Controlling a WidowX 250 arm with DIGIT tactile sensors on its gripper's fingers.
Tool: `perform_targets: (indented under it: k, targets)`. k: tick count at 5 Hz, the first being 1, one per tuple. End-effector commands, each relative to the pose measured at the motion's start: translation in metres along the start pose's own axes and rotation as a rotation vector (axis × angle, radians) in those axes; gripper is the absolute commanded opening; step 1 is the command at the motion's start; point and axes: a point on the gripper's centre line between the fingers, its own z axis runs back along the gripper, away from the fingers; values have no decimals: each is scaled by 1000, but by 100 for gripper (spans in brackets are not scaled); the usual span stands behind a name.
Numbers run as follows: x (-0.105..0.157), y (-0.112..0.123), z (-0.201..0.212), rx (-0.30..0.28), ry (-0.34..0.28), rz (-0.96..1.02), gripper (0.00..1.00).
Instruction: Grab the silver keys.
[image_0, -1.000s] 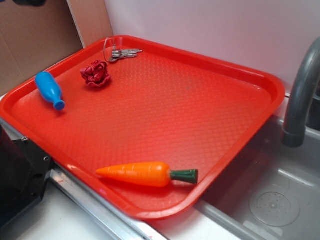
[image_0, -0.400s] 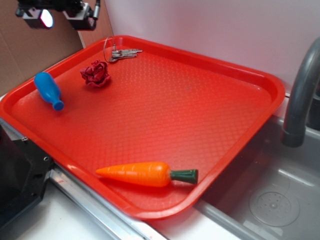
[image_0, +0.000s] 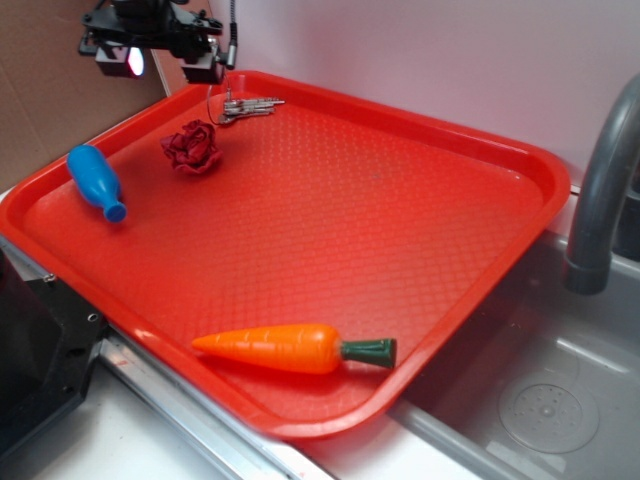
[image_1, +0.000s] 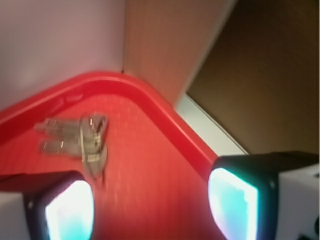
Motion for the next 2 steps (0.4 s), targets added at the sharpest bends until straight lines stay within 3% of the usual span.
perform_targets:
  k: [1, 2]
  targets:
    - [33, -13, -28, -38, 1, -33, 100]
    - [33, -13, -35, -24, 22, -22, 100]
